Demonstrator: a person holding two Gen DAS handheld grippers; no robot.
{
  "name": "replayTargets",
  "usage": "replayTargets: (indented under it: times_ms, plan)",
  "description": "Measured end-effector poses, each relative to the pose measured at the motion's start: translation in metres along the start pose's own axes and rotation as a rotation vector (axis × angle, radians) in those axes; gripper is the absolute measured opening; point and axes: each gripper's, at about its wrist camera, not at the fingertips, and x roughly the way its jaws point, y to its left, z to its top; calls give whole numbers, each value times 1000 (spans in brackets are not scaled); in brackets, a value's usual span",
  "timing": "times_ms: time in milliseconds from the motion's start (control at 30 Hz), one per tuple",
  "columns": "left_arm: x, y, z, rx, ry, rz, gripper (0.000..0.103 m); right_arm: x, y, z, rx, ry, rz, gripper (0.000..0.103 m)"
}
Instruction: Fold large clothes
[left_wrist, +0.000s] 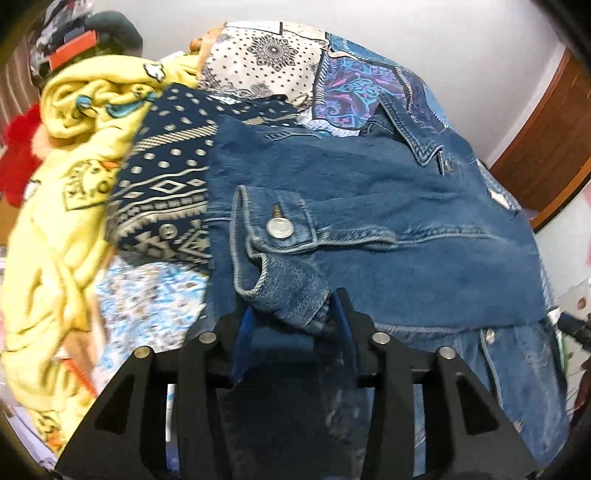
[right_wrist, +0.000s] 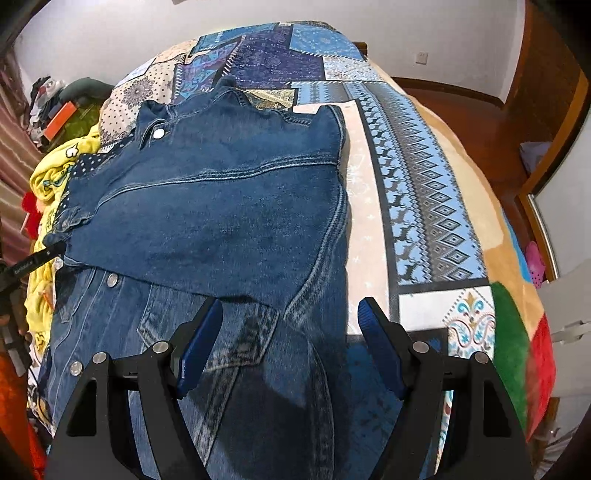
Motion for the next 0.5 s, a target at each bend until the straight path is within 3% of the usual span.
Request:
replayTargets:
  times_ms: [133,233,333,500]
  plan:
    - [-22,2,-5,63,-19,100,42,-13,0,-5,-8,-25,-27,73]
    - [-49,4,-9,97,-48,120,49,-29,1,-10,-21,-62,-59,73]
    - [-77,2,-15,121,-90,127,63,-47,3,-15,-32,-105,-86,83]
    - [-118,3,-43,140,-138,130,95,-70,5,-27,-34,-149,-87,84]
